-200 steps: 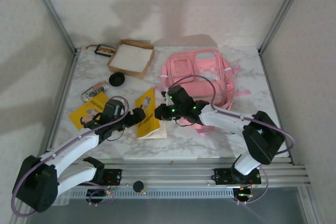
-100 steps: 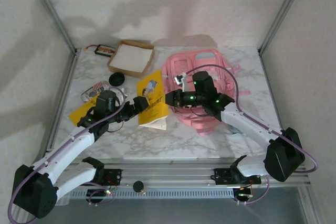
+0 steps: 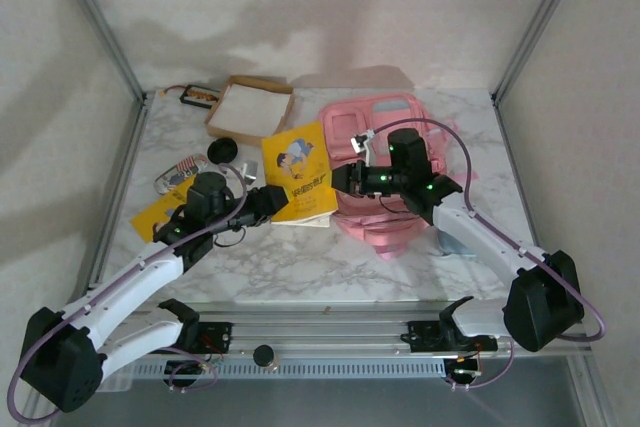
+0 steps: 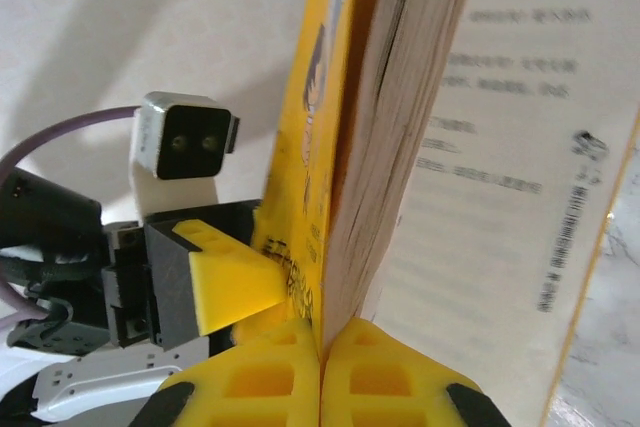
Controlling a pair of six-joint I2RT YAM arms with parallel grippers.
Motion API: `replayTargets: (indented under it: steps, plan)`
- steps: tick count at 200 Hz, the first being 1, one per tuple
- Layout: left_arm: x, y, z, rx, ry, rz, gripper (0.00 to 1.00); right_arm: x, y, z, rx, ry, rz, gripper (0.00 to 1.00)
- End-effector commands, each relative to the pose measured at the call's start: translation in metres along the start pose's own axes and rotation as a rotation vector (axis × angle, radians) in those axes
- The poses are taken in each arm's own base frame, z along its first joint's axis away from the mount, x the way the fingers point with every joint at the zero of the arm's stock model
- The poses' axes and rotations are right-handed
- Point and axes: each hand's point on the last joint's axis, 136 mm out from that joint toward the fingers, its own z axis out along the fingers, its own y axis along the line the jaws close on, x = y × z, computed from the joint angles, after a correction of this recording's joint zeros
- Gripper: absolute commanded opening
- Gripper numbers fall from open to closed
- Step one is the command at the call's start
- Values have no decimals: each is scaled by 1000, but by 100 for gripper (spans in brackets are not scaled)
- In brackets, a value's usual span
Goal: Pack the student bag
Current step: Pass the book.
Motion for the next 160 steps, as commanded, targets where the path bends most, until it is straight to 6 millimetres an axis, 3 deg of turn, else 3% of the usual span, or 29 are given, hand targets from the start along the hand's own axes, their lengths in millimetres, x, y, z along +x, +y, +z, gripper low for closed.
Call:
replayTargets:
  steps: [1,18,44,54,69,86,104,138,160]
  plan:
    - [-2,-43,-4,140,8,67,29,1,6,0,-21,20,-71,0]
    - [-2,-49,-3,167,8,64,20,2,0,1,-13,27,-64,0]
    - [-5,-57,-3,195,3,70,0,2,-10,-2,19,20,-61,10]
    - [-7,-61,-3,203,0,71,0,0,-11,-5,26,9,-64,28]
    - [-9,-69,-3,228,2,74,0,-2,-15,-12,31,-2,-51,43]
    - [-10,-83,-4,281,2,82,0,-3,-18,-22,-12,-12,1,75]
    - [-9,-99,-6,338,9,83,0,-1,-19,-27,-35,-15,36,98]
    - [-6,-122,-2,408,20,105,0,6,-5,-25,-157,28,83,99]
    - [-12,-112,7,352,-2,107,0,2,14,-32,-224,2,51,99]
